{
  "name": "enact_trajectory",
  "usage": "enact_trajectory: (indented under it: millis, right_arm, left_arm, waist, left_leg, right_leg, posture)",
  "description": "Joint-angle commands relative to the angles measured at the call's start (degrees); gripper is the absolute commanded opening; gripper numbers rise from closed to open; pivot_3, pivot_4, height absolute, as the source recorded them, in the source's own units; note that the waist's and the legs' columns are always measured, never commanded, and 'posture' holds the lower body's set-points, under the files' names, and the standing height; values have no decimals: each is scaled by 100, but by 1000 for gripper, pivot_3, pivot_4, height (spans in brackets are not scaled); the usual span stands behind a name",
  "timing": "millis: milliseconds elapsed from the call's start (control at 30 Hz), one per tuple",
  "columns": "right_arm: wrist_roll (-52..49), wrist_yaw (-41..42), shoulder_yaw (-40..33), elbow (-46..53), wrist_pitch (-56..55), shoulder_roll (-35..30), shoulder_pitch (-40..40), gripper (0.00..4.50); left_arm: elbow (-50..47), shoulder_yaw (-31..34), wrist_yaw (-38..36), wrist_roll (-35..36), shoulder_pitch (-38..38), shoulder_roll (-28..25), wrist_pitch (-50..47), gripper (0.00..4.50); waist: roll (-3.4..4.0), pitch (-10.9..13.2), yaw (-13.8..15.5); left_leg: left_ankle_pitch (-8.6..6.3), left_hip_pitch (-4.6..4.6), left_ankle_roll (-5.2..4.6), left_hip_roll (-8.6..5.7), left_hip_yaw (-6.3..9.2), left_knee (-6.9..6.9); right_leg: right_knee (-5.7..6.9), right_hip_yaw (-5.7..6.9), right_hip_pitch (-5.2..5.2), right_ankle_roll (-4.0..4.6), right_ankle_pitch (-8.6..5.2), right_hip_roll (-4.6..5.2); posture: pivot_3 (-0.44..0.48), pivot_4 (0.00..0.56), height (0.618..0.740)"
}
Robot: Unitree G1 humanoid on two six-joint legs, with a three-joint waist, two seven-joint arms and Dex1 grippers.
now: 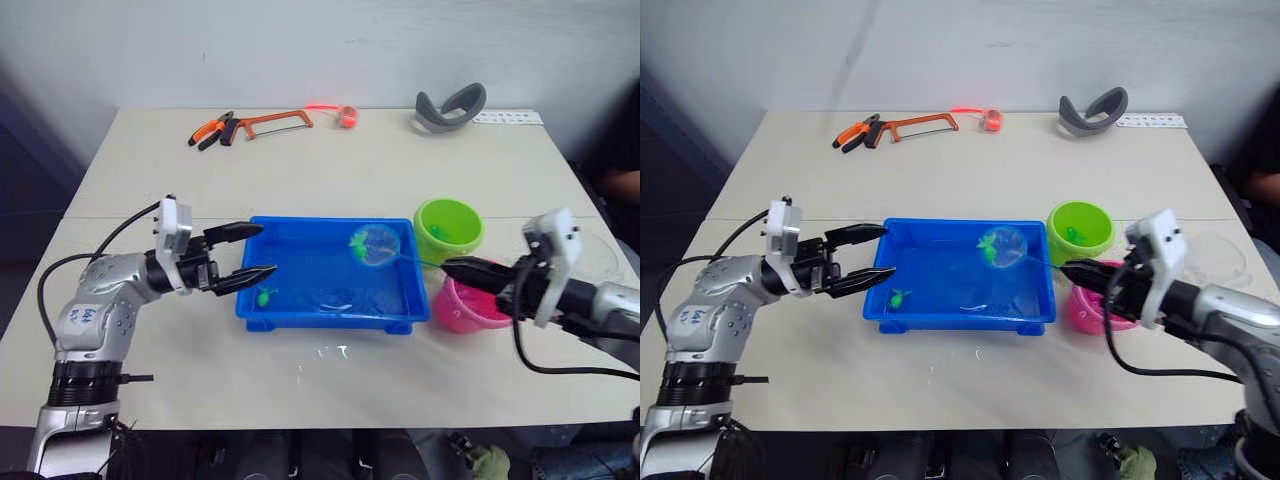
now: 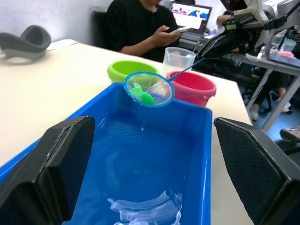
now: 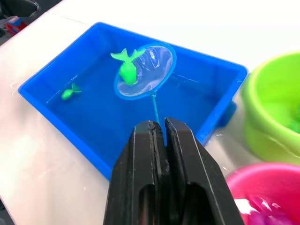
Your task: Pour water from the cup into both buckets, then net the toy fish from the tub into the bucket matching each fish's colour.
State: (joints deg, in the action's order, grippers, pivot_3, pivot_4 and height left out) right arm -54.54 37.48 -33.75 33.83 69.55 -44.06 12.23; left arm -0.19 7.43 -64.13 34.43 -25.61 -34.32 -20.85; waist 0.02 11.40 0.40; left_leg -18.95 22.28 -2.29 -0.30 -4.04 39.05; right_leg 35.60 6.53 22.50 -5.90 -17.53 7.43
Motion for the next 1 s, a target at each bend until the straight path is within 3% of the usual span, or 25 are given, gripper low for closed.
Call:
enact_trajectory:
  millis: [33, 200, 400, 667, 1000]
  right_arm:
    - [-542, -88, -844, -84, 34, -293, -12, 0]
    - [-154, -219, -1149, -407, -352, -641, -268, 0]
    - [1214, -302, -534, -845, -1559, -907, -683, 0]
    - [4059, -451, 806, -1300, -4549, -1277, -1387, 0]
    - [6257, -911, 1011, -2112, -7960, -1416, -1706, 0]
  left_arm:
    - [-30, -171, -138, 15, -257, 118, 63, 4435]
    - [85, -289, -119, 22, -504, 347, 77, 4435]
    - [143, -435, -103, -63, -617, 537, 102, 4435]
    - [199, -467, -118, -139, -625, 583, 137, 4435]
    - [143, -466, -131, -132, -531, 550, 113, 4435]
  waist:
    - [0, 0, 12]
    - [-2, -1, 75]
    - [-3, -1, 100]
    - [-2, -1, 99]
    - [-2, -1, 98]
  left_leg:
    - [1, 0, -1, 0, 0, 1]
    - [3, -1, -4, -3, -1, 3]
    - [6, -2, -8, -8, -5, 4]
    - [9, -3, -5, -8, -8, 5]
    - [13, -6, 1, -8, -8, 5]
  right_leg:
    - [0, 1, -1, 0, 0, 0]
    - [0, 1, -4, -1, 1, -3]
    - [1, -1, -5, -5, 3, -15]
    - [2, 3, -3, -7, 3, -25]
    - [1, 12, -5, -8, 3, -28]
  posture:
    - [0, 150, 740]
    - [0, 150, 740]
    - [0, 150, 740]
    - [0, 150, 740]
    - [0, 150, 740]
